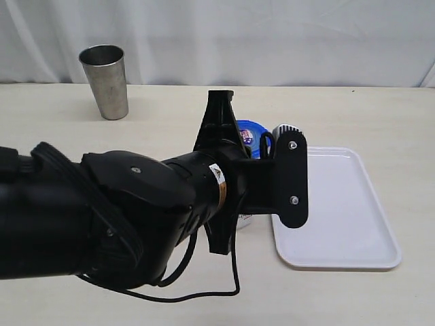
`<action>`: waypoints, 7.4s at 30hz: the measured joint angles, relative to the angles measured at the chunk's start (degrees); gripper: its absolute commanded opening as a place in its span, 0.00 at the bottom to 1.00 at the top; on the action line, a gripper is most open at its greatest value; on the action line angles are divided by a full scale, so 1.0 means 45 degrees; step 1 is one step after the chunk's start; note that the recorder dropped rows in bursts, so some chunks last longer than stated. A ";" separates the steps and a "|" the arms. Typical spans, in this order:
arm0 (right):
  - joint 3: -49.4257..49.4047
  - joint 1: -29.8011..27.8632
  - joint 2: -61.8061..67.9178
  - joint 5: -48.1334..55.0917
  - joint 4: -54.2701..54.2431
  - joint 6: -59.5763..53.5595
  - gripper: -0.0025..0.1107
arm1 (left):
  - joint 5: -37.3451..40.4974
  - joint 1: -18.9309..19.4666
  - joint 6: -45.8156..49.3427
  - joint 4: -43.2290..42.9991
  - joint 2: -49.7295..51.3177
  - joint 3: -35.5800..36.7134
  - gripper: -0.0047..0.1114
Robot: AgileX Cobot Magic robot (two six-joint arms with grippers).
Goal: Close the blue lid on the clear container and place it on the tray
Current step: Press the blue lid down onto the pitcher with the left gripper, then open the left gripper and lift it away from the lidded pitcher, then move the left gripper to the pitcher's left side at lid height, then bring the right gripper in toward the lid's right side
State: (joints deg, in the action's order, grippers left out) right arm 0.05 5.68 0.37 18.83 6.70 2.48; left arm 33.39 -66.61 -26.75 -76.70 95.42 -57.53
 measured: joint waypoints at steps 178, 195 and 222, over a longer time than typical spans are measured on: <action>0.4386 -0.0019 1.1833 -1.1431 1.1391 1.2289 0.06 | -2.1526 1.1652 -0.1079 0.1113 0.4062 0.0758 0.04; 0.6542 -0.4979 1.8887 -1.9494 1.6701 1.0888 0.06 | -2.1359 1.1652 -0.1079 0.1113 0.4062 0.0758 0.04; 0.7033 -0.1091 1.9959 -1.6171 1.5173 0.8326 0.06 | -2.1111 1.1652 -0.1029 0.1656 0.4062 0.0758 0.04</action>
State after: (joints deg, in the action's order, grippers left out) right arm 31.71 0.78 90.18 -53.94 74.98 39.95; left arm -61.61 -14.18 -31.38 -69.24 113.70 -54.12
